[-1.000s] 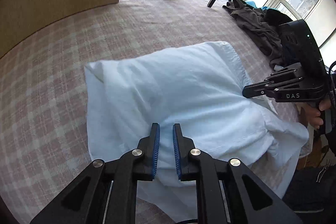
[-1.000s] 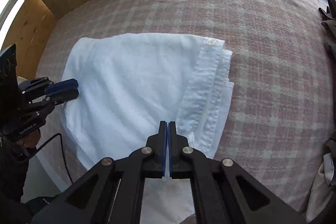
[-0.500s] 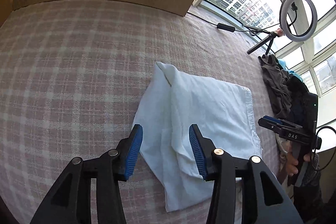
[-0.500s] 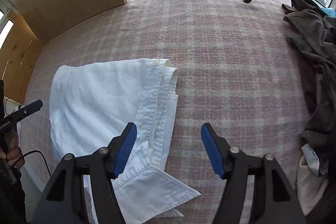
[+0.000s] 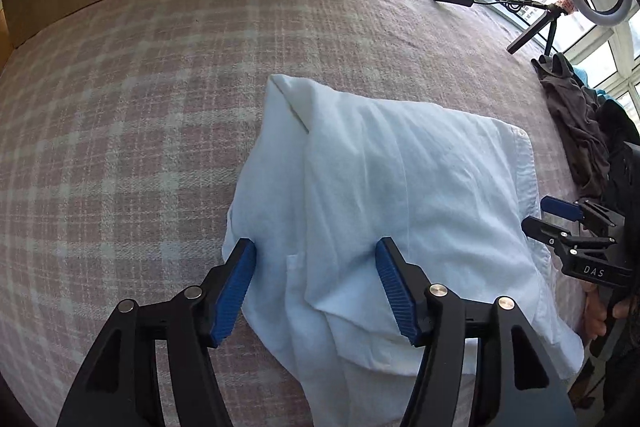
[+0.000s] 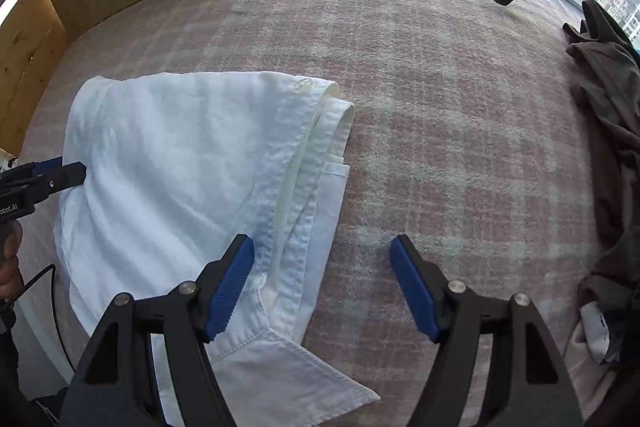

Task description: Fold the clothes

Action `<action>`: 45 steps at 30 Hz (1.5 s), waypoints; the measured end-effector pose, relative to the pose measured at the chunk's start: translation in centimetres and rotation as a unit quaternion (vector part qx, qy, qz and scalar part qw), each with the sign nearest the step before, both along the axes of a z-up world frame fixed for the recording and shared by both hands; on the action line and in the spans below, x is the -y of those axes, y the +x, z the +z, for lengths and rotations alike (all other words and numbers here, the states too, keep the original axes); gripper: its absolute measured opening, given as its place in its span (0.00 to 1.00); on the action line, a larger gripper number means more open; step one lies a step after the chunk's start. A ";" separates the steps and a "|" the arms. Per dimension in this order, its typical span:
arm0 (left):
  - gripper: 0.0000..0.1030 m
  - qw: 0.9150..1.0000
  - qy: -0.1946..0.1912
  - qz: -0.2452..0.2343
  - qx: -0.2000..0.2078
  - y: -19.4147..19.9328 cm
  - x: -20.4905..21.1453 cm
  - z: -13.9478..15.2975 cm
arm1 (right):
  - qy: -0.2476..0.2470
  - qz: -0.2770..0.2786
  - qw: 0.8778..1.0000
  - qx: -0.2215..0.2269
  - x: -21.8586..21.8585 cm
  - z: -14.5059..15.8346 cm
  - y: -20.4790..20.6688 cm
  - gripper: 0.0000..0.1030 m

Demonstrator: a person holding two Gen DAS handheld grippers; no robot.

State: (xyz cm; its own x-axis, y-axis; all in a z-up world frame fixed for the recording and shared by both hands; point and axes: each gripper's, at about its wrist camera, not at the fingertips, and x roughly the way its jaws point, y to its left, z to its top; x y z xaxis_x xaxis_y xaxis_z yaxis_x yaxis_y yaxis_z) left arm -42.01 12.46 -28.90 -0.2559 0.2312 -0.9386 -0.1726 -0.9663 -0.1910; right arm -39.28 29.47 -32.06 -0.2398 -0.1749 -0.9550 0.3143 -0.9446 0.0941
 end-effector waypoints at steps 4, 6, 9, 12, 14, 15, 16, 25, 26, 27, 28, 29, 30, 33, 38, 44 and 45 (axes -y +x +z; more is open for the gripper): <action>0.65 0.999 -0.027 -0.028 -0.008 0.2 -1.3 -0.3 | 0.001 0.033 0.999 0.005 1.1 -0.2 0.0 0.51; 0.65 0.999 -0.032 -0.035 -0.008 0.3 -1.6 -0.3 | -0.003 0.054 0.998 0.010 1.9 -0.4 0.1 0.34; 0.58 0.999 -0.029 -0.040 -0.009 0.4 -1.8 -0.2 | 0.000 0.068 0.998 0.012 2.2 -0.7 0.0 0.32; 0.46 0.998 -0.026 -0.050 -0.011 0.5 -2.3 -0.1 | -0.020 0.068 0.997 0.020 1.7 -1.0 -0.1 0.29; 0.41 0.998 -0.024 -0.052 -0.012 0.6 -2.6 -0.1 | -0.026 0.073 0.997 0.021 1.6 -1.2 -0.1 0.26; 0.37 0.998 -0.023 -0.051 -0.013 0.6 -2.7 -0.1 | -0.031 0.071 0.997 0.023 1.5 -1.4 -0.2 0.23; 0.37 0.999 -0.020 -0.048 -0.013 0.5 -2.7 0.0 | -0.036 0.067 0.997 0.025 1.4 -1.5 -0.2 0.22; 0.12 0.999 0.043 -0.004 0.012 -0.1 -0.6 0.2 | -0.063 0.038 0.997 0.026 0.8 -2.2 -0.3 0.10; 0.11 0.999 0.045 -0.001 0.011 -0.1 -0.5 0.3 | -0.071 0.033 0.997 0.026 0.8 -2.1 -0.2 0.10; 0.10 0.999 0.048 0.002 0.010 0.0 -0.4 0.4 | -0.081 0.028 0.996 0.027 0.7 -2.0 -0.2 0.09; 0.10 0.998 0.053 0.007 0.011 0.1 -0.2 0.5 | -0.091 0.023 0.995 0.026 0.5 -1.8 -0.2 0.09; 0.09 0.998 0.058 0.011 0.009 0.3 0.0 0.8 | -0.101 0.020 0.994 0.023 0.1 -1.4 -0.3 0.09; 0.09 0.998 0.059 0.014 0.004 0.7 0.1 1.2 | -0.110 0.016 0.994 0.021 -0.2 -1.1 -0.5 0.09; 0.09 0.997 0.069 0.020 -0.009 1.5 0.9 2.4 | -0.128 0.010 0.992 0.011 -1.0 -0.1 -0.5 0.09; 0.09 0.997 0.067 0.026 -0.033 2.6 1.1 5.4 | -0.156 0.016 0.988 -0.006 0.4 3.2 -0.2 0.09; 0.09 0.995 0.057 0.039 -0.076 3.6 3.6 8.7 | -0.173 0.047 0.983 -0.044 2.8 9.0 2.5 0.09; 0.09 0.994 0.058 0.040 -0.084 3.8 4.3 9.2 | -0.174 0.050 0.982 -0.049 3.2 9.9 3.1 0.09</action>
State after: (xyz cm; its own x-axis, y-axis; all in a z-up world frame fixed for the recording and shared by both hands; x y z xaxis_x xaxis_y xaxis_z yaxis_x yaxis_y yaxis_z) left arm -38.23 8.16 -19.67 -0.4290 0.3070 -0.8495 -0.1340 -0.9517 -0.2762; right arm -36.17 26.26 -22.19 -0.2923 -0.5149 -0.8059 0.4283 -0.8240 0.3711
